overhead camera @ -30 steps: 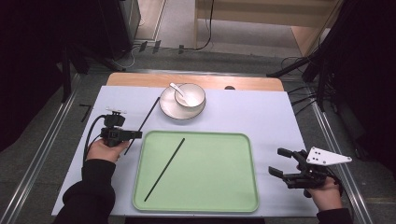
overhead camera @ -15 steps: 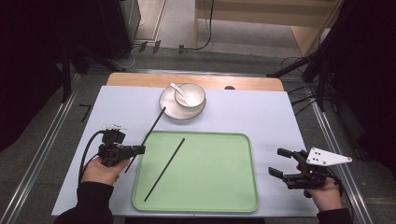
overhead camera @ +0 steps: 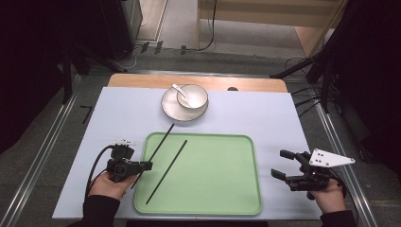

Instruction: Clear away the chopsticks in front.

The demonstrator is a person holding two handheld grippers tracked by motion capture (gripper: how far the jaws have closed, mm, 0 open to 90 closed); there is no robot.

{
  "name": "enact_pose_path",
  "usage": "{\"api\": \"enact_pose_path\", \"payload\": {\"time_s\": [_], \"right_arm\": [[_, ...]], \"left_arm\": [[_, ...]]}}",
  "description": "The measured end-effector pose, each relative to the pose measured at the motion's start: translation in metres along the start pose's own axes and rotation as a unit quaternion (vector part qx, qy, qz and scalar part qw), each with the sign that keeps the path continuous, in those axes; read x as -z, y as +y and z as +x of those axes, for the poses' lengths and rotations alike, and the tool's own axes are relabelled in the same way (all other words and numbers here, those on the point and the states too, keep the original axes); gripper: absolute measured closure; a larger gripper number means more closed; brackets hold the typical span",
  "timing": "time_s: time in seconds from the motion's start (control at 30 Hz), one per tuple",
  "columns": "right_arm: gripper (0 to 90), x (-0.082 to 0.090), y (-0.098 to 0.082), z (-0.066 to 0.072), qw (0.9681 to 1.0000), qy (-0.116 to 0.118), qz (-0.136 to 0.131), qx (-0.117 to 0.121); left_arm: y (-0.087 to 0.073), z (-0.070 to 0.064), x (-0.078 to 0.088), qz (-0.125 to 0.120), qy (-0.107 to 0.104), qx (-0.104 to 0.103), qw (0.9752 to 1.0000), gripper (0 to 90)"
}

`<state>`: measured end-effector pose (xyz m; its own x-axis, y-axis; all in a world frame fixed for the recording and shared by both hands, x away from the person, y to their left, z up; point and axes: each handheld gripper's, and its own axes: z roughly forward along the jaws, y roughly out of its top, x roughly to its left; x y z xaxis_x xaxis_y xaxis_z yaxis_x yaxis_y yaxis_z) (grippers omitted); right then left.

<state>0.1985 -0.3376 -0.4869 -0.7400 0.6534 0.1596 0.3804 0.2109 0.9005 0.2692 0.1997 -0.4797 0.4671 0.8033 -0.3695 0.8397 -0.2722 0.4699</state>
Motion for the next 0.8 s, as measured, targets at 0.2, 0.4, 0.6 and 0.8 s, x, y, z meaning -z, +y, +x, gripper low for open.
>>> {"api": "enact_pose_path", "payload": {"time_s": [0.2,0.4,0.6,0.8], "right_arm": [[20.1,0.0,0.0,0.0,1.0,0.0,0.0,-0.001],[20.1,-0.003,0.001,0.0,1.0,0.003,0.004,0.003],[20.0,-0.003,0.001,0.0,1.0,0.001,0.004,0.003],[20.0,-0.002,0.0,-0.001,1.0,-0.001,0.005,-0.001]], "left_arm": [[-0.004,0.003,-0.009,0.013,0.0,0.009,0.9999,85.6],[-0.005,0.004,-0.02,0.037,-0.009,0.012,0.9992,85.4],[-0.007,-0.002,-0.025,0.047,0.009,0.004,0.9989,85.1],[-0.01,-0.006,-0.026,0.054,-0.007,0.005,0.9985,81.4]]}}
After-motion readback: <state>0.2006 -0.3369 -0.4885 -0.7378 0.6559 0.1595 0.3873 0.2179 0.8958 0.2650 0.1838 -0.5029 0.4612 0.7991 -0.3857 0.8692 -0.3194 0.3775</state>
